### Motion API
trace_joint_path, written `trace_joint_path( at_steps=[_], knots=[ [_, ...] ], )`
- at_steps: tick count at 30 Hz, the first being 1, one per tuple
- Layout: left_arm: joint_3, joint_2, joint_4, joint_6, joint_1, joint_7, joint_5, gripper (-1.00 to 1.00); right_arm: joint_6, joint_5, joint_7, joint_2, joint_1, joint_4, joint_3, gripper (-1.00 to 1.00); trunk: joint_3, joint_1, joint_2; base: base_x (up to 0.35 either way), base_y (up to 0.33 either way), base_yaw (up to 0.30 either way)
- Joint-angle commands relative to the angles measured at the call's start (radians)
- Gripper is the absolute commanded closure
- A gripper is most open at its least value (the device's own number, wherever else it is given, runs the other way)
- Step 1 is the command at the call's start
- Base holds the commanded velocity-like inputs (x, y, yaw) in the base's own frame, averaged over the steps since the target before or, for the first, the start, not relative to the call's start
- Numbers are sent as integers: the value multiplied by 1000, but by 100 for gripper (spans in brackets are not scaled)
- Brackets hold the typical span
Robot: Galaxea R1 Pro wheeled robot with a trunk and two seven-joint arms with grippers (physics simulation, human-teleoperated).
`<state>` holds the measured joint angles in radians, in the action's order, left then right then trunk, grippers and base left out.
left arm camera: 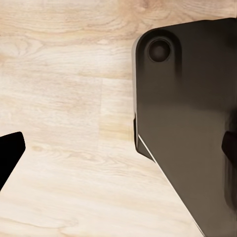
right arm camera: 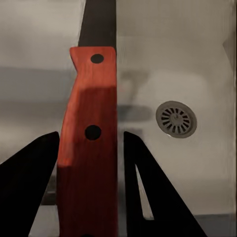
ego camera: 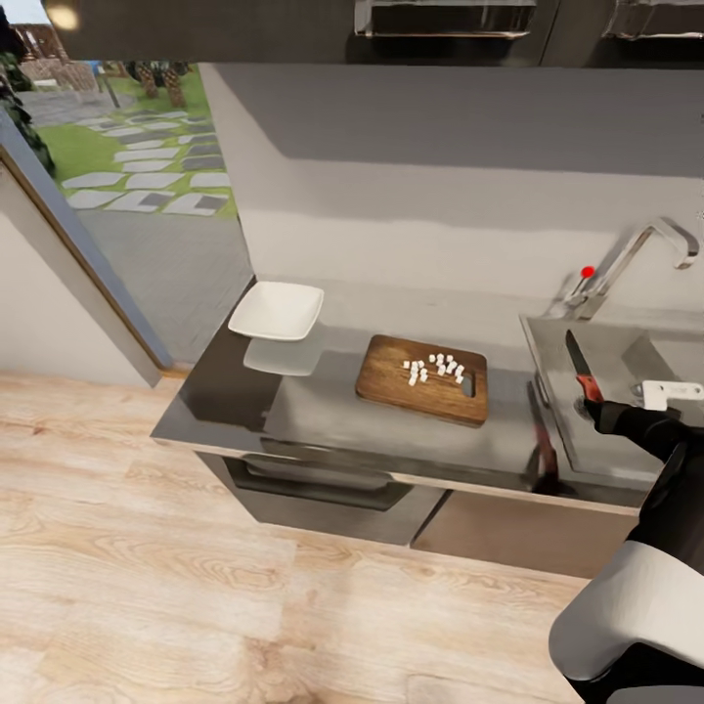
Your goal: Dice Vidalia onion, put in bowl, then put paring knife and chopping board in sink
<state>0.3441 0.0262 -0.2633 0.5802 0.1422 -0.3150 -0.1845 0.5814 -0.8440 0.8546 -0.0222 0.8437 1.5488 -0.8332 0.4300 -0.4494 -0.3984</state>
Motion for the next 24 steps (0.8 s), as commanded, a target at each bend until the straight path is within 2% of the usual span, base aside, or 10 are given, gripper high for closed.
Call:
trace_joint_path(
  at_steps=[1, 3, 8, 9, 10, 13, 24],
  knots=[
    [9, 1, -2, 1, 1, -4, -9, -100, -12, -22, 5, -1, 2, 0, -5, 100, 0, -1, -2, 2, -2, -45],
    [9, 1, -2, 1, 1, -4, -9, -100, -25, -44, 3, -3, 2, -1, -22, 100, -3, -1, -2, 1, -1, -55],
    [9, 3, -3, 0, 1, -4, -9, -100, -34, -59, 1, 0, 1, -43, -61, 100, -11, -1, -2, 0, 0, -63],
    [9, 3, -3, 0, 1, -4, -9, -100, -34, -65, -1, 1, 1, -59, -78, 100, -13, -1, -2, 0, 0, -65],
    [9, 2, -3, 0, 1, -4, -9, -100, -42, -81, -3, 2, 2, -71, -116, 100, -14, -1, -2, 0, 0, -34],
    [9, -2, -4, -1, 1, -4, -9, -100, -108, -106, -5, 3, 2, -79, -160, 100, -15, -1, -2, 2, -2, -13],
    [9, -2, -5, 1, 1, -4, -8, -100, -136, -113, -3, -5, 2, -81, -170, 100, -15, -1, -2, 183, -190, -1]
  ],
)
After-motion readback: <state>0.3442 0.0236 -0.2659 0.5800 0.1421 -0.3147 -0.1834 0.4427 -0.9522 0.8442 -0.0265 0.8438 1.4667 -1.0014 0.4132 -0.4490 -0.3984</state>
